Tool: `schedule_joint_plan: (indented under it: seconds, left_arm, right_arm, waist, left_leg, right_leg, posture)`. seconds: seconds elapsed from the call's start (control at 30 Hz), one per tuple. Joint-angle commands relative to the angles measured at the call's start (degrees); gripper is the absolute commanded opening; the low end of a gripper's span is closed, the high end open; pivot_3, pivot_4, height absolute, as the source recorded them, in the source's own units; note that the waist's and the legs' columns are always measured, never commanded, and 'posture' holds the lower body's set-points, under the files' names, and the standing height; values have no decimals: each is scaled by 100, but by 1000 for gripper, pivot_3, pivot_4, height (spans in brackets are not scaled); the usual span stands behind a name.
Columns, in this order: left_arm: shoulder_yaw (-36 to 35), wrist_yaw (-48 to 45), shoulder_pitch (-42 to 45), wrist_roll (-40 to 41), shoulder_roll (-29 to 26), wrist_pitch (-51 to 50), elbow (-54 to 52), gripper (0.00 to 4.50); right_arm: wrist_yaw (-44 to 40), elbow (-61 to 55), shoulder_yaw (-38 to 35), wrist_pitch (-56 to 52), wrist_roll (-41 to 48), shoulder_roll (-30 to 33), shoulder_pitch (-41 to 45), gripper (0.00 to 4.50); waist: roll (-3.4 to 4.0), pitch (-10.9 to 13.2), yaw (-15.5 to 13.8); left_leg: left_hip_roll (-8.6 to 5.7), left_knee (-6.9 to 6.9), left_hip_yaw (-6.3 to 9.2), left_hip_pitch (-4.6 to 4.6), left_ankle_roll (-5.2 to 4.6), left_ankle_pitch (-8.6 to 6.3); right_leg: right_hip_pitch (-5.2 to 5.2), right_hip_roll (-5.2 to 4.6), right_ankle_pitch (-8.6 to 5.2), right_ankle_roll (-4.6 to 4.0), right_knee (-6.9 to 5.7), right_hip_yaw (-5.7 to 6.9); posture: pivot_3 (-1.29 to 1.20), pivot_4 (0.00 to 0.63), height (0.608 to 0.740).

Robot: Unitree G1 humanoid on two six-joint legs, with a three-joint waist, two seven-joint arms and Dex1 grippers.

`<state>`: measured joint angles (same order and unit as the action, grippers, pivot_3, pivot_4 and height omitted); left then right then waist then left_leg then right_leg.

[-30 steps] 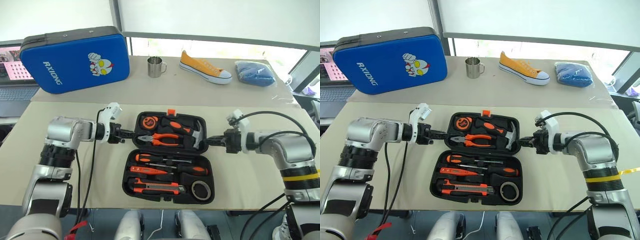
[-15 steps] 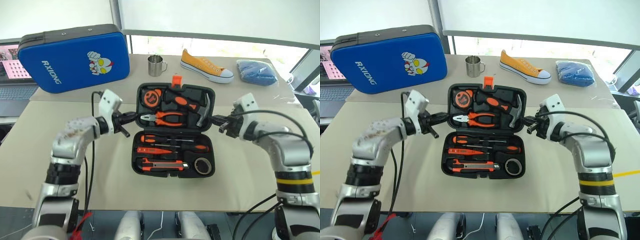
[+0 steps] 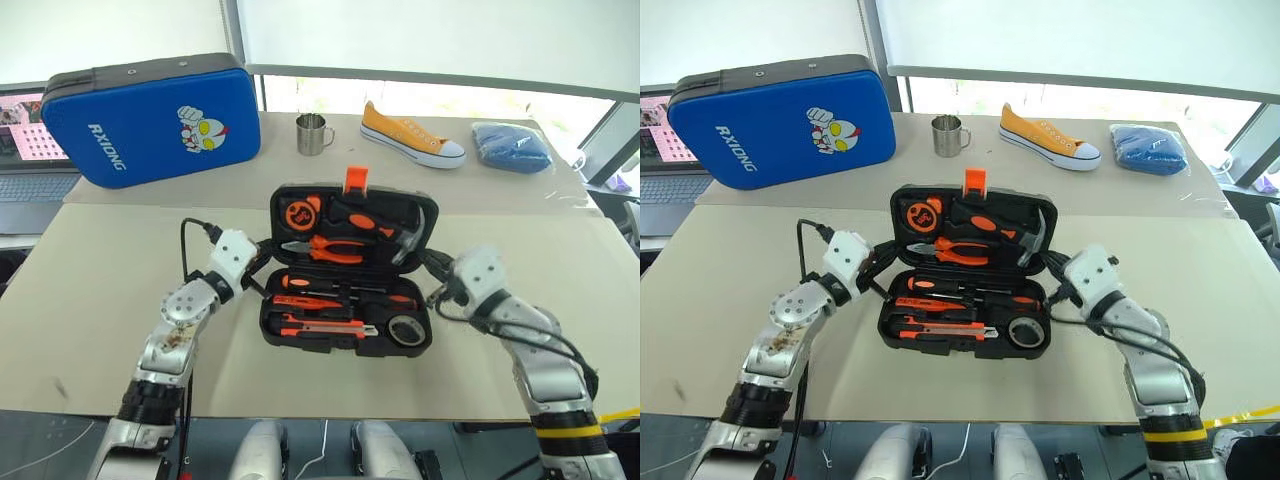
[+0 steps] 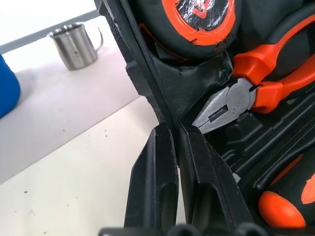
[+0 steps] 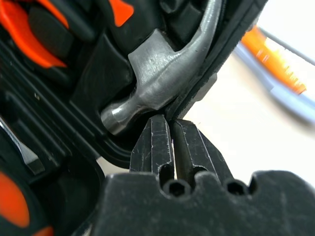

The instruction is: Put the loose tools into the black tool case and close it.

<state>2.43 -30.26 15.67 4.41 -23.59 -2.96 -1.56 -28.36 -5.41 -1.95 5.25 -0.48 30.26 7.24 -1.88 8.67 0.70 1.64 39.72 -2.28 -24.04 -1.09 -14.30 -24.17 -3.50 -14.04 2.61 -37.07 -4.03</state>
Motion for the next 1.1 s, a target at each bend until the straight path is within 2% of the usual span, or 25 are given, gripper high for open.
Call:
schedule_joint_plan:
  seconds: [0.03, 0.2, 0.37, 0.53, 0.6, 0.63, 0.77, 0.93, 1.0, 1.1]
  left_arm:
    - [-134, 157, -177, -161, -98, 152, -192, 18]
    - [-249, 177, -496, -98, -209, 40, -471, 18]
    - [-377, 246, -834, -42, -273, -139, -797, 18]
    - [-376, 365, -1068, -126, -219, -139, -991, 18]
    - [-357, 337, -1179, -58, -192, -191, -1049, 738]
    - [-350, 320, -1220, -31, -192, -212, -1083, 913]
    - [-652, 80, -1752, 227, -450, -428, -1479, 2292]
    - [-1985, -790, -2526, 1754, -1376, -2117, -2269, 4002]
    - [-2357, -1360, -2690, 2214, -1911, -2561, -2339, 4443]
    - [-2381, -2152, -2388, 2406, -2749, -2763, -1830, 4443]
  right_arm:
    - [180, 177, 29, 849, -448, 153, -235, 11]
    - [146, 75, 26, 1136, -412, 196, -664, 11]
    - [45, -550, -29, 1139, -288, 282, -1162, 11]
    - [54, -716, 67, 1438, -619, 492, -1573, 11]
    - [26, -667, 148, 1628, -759, 583, -1713, 0]
    - [34, -655, 166, 1680, -799, 609, -1754, 778]
    - [-298, -1054, 37, 1617, -501, 912, -2248, 1984]
    - [-1341, -2291, -909, 675, 990, 1724, -3429, 3686]
    - [-1822, -2705, -1283, 112, 1722, 2003, -3930, 4009]
    - [-2481, -3164, -1537, -510, 2451, 2405, -4445, 4009]
  waist:
    - [0, 0, 1]
    - [2, -3, 3]
    - [7, -13, 16]
    - [7, -24, 31]
    - [6, -25, 31]
    - [5, -29, 29]
    - [4, -30, 33]
    - [-4, -28, 20]
    - [-3, -27, 19]
    - [-15, -28, -31]
  left_leg:
    - [1, 1, 0, 5, 0, 0]
    - [5, -2, -2, 26, 0, 0]
    - [11, -4, -1, 34, 0, 0]
    - [15, -11, -5, 63, 0, -1]
    - [15, -27, -10, 101, -1, -2]
    - [15, -35, -12, 115, -1, -2]
    - [16, -54, -15, 123, -1, -2]
    - [30, -76, -18, 134, 0, -1]
    - [31, -73, -20, 137, 1, -1]
    - [32, -80, -20, 166, 1, -2]
  right_leg:
    - [4, 0, 0, 0, -1, 0]
    - [24, 1, 0, -1, 0, -2]
    - [31, 4, -2, -3, 1, -2]
    - [55, 6, -5, -8, 4, -3]
    - [95, 7, -10, -13, 20, -2]
    - [106, 7, -10, -14, 28, -2]
    - [105, 7, -18, -22, 30, -1]
    - [102, 7, -27, -36, 23, -1]
    - [104, 5, -31, -40, 15, 0]
    - [129, 3, -50, -45, 23, 6]
  posture:
    - [0, 150, 739]
    - [0, 150, 739]
    - [0, 150, 739]
    - [0, 150, 739]
    - [0, 150, 739]
    - [0, 150, 739]
    - [0, 150, 739]
    - [0, 150, 739]
    - [0, 150, 739]
    - [0, 150, 739]
